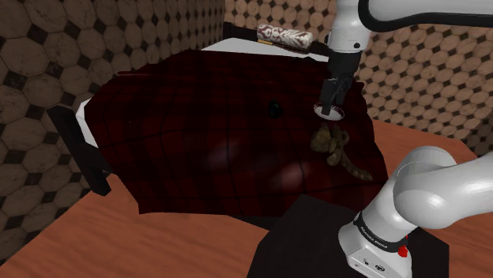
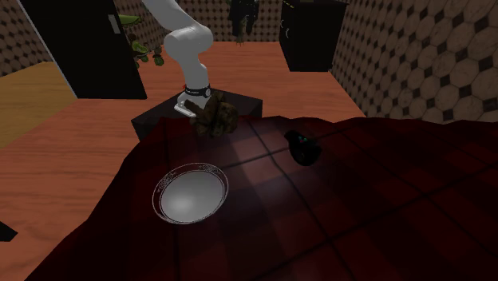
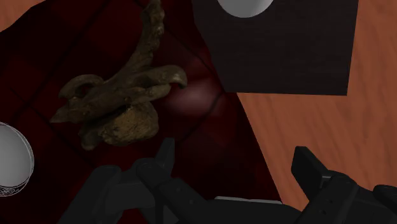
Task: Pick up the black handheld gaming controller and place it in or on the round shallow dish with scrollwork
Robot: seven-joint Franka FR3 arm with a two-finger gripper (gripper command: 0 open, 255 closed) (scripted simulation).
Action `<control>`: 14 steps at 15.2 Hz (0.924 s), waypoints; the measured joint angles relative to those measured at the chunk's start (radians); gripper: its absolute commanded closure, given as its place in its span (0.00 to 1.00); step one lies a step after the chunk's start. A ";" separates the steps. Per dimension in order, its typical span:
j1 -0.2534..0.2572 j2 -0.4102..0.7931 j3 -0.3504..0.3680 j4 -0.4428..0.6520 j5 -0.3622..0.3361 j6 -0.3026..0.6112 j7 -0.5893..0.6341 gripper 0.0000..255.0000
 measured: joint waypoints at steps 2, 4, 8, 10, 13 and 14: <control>-0.003 0.014 -0.003 0.003 -0.002 0.012 0.002 0.00; -0.013 0.073 -0.017 0.015 -0.009 0.060 0.005 0.00; -0.034 0.199 -0.048 0.042 -0.019 0.167 0.014 0.00; -0.044 0.266 -0.064 0.068 -0.023 0.211 0.016 0.00; -0.056 0.382 -0.087 0.121 -0.021 0.279 0.021 0.00; -0.062 0.419 -0.096 0.140 -0.021 0.300 0.019 0.00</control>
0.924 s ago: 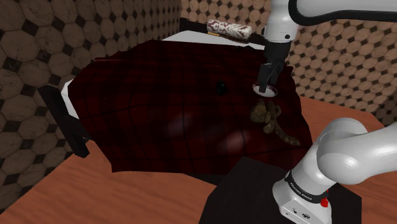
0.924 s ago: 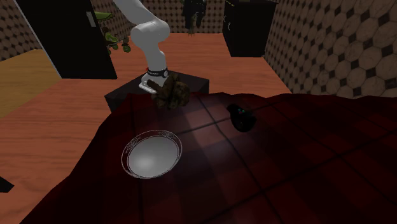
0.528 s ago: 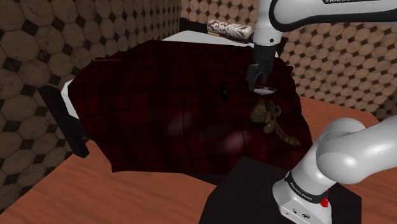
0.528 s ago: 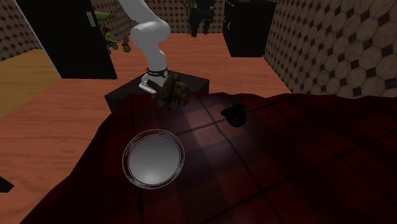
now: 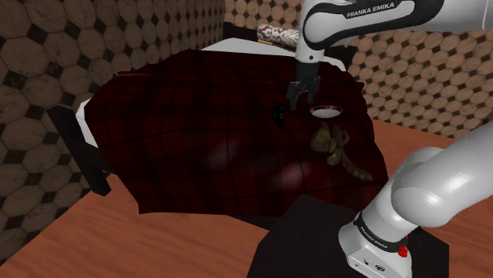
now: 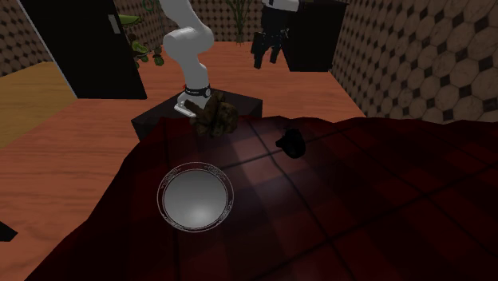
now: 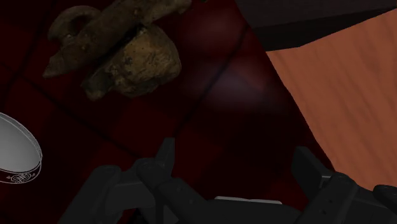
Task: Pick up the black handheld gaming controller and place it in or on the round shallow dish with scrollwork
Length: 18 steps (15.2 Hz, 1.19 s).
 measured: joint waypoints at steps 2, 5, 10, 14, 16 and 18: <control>-0.006 0.079 -0.012 0.049 0.007 0.033 0.004 0.00; -0.020 0.186 -0.035 0.112 0.019 0.081 0.001 0.00; -0.048 0.372 -0.069 0.243 0.054 0.143 -0.013 0.00; -0.075 0.521 -0.088 0.381 0.092 0.157 -0.024 0.00; -0.088 0.599 -0.093 0.461 0.114 0.156 -0.024 0.00; -0.106 0.674 -0.098 0.533 0.135 0.160 -0.026 0.00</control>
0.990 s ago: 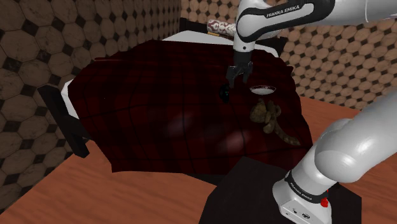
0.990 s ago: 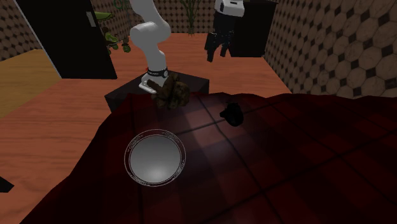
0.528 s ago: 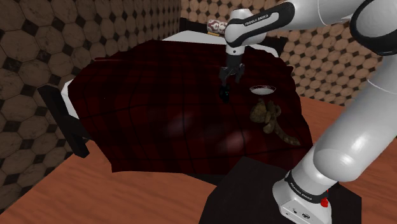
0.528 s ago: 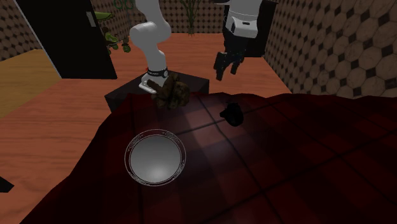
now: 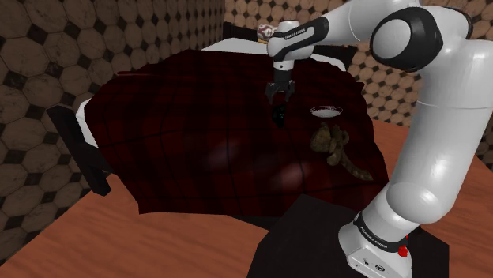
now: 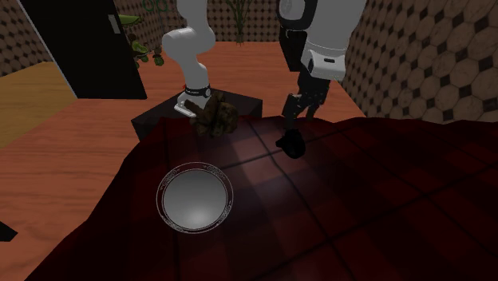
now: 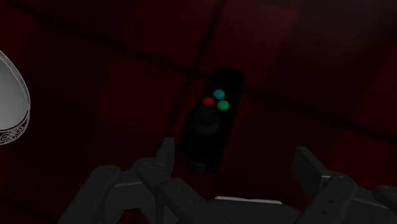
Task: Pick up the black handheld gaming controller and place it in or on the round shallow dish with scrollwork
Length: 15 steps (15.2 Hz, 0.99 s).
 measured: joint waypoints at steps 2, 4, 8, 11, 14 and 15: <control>-0.020 0.077 -0.003 0.084 0.021 -0.007 -0.001 0.00; -0.030 0.115 -0.003 0.115 0.031 0.001 -0.004 0.00; -0.035 0.140 -0.002 0.094 0.038 0.046 -0.008 0.00; -0.037 0.151 -0.001 0.078 0.041 0.074 -0.011 0.00; -0.037 0.151 -0.001 0.074 0.041 0.077 -0.011 0.00; -0.037 0.151 -0.001 0.073 0.041 0.077 -0.011 0.00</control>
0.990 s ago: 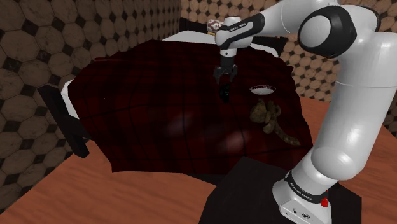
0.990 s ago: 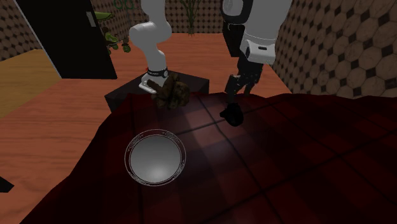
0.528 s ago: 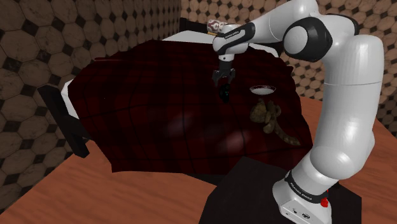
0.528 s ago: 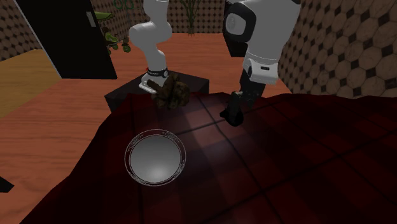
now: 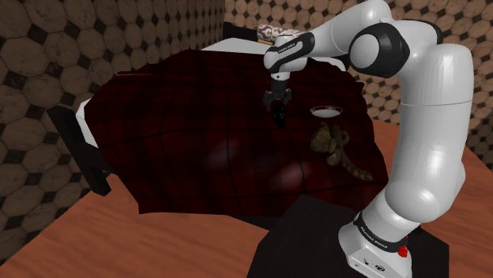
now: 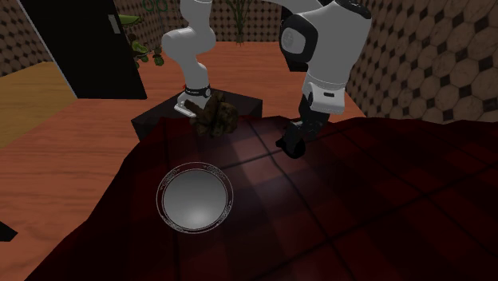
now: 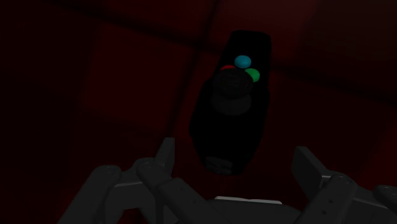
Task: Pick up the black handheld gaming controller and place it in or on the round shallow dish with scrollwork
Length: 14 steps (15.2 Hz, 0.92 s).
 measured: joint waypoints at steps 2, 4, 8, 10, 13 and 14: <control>0.000 0.000 0.000 0.000 0.000 0.000 0.000 0.00; 0.000 0.000 0.000 0.000 0.000 0.000 0.000 1.00; 0.000 0.000 0.000 0.000 0.000 0.000 0.000 1.00; 0.000 0.000 0.000 0.000 0.000 0.001 0.000 1.00; 0.000 0.000 0.000 0.000 0.000 0.001 0.000 1.00; 0.000 -0.004 0.000 0.001 -0.001 -0.005 0.000 1.00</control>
